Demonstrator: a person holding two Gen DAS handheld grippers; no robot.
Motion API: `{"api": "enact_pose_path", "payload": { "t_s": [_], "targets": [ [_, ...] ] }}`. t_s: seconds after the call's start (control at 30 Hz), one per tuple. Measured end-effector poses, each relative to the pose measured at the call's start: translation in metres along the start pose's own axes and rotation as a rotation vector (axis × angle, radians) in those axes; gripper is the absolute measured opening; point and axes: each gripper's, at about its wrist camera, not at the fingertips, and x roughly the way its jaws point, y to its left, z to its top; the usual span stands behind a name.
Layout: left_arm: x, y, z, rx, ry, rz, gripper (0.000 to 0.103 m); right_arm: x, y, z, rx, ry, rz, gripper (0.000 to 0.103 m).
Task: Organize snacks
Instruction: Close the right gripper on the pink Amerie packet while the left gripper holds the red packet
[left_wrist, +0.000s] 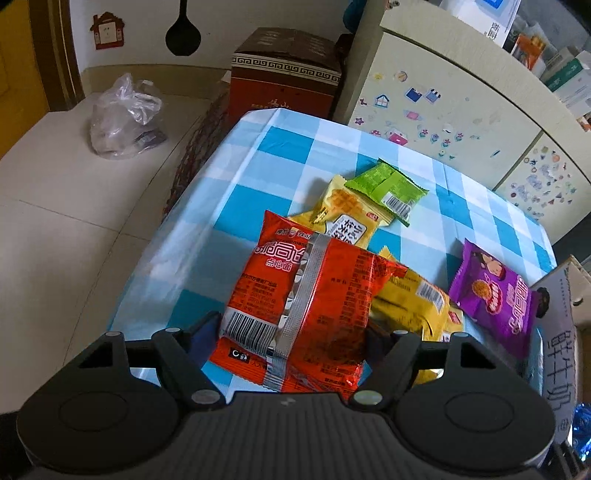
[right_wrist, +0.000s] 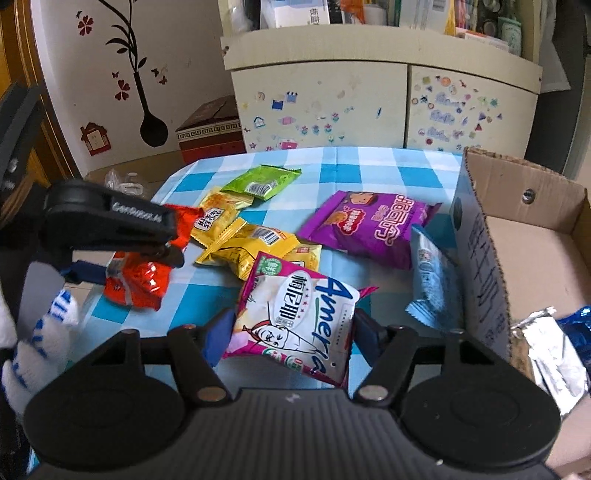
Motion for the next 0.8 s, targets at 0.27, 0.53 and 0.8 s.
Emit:
{"api": "enact_pose_path", "payload": {
  "t_s": [0.27, 0.53, 0.8],
  "targets": [
    [-0.021, 0.003, -0.025, 0.035, -0.026, -0.010, 0.081, -0.022, -0.003, -0.003, -0.002, -0.024, -0.005, 0.069],
    [-0.030, 0.003, -0.042, 0.059, -0.034, -0.019, 0.081, -0.039, -0.004, -0.008, -0.015, -0.037, -0.011, 0.069],
    [-0.040, 0.003, -0.052, 0.079, -0.062, -0.030, 0.081, -0.058, -0.009, -0.007, -0.014, -0.068, -0.013, 0.069]
  ]
}}
